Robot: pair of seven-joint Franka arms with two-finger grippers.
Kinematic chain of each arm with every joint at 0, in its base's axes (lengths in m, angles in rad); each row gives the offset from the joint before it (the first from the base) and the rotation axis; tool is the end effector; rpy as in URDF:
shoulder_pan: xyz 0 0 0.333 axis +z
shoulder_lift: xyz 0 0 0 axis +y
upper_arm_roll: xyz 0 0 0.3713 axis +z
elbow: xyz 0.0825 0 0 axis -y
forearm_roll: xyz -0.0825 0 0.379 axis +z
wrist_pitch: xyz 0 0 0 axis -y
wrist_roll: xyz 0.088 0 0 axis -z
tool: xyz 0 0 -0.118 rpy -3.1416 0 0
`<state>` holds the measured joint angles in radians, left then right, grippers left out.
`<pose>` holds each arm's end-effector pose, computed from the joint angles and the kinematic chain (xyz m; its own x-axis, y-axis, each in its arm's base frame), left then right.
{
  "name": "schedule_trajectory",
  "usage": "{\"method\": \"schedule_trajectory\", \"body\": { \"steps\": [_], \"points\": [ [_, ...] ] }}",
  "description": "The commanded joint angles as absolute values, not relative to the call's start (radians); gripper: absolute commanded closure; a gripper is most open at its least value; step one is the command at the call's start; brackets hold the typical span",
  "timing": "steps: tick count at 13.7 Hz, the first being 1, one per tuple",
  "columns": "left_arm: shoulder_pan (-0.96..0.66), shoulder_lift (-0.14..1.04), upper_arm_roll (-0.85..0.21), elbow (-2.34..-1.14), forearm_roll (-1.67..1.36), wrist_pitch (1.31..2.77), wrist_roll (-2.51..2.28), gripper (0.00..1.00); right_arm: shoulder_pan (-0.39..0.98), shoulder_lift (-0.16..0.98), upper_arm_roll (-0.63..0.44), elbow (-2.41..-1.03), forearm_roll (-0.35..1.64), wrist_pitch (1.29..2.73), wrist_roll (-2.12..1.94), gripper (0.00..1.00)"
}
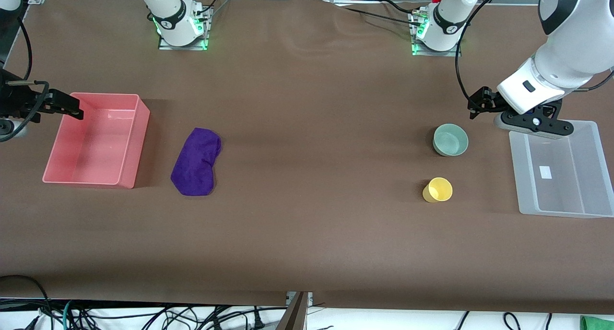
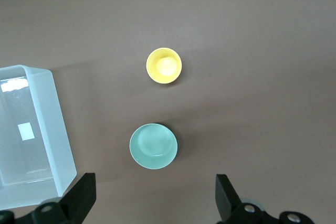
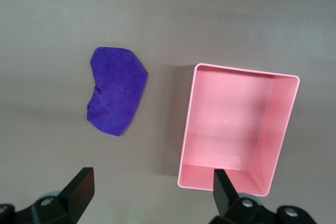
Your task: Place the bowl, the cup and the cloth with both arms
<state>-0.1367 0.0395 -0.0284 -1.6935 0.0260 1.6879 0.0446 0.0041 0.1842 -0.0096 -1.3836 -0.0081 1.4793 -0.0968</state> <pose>0.5598 -0.0901 0.5992 0.9764 -0.2110 -0.0462 -0.2122 -0.9770 -0.0225 0.6051 -0.0037 0.6412 0.9919 0.0905 -0.0889 0.0909 -0.9959 0.0013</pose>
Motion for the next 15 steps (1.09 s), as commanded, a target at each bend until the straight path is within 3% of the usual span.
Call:
{"method": "schedule_trajectory", "body": {
  "steps": [1,7,11,15],
  "points": [
    [-0.133,0.049,-0.031,-1.669,0.029,1.664,0.035,0.0,-0.003,0.183,-0.008,-1.377,0.008,1.477,-0.092,0.0],
    [-0.133,0.052,-0.031,-1.669,0.029,1.658,0.043,0.0,-0.002,0.195,-0.008,-1.378,0.003,1.471,-0.092,0.0],
    [-0.133,0.126,-0.029,-1.677,0.029,1.543,0.048,0.0,0.002,0.212,-0.006,-1.397,-0.002,1.468,-0.089,0.0],
    [-0.132,0.173,-0.028,-1.776,0.037,1.581,0.089,0.0,0.04,0.201,-0.006,-1.535,-0.064,1.515,-0.085,0.0]
  ]
}}
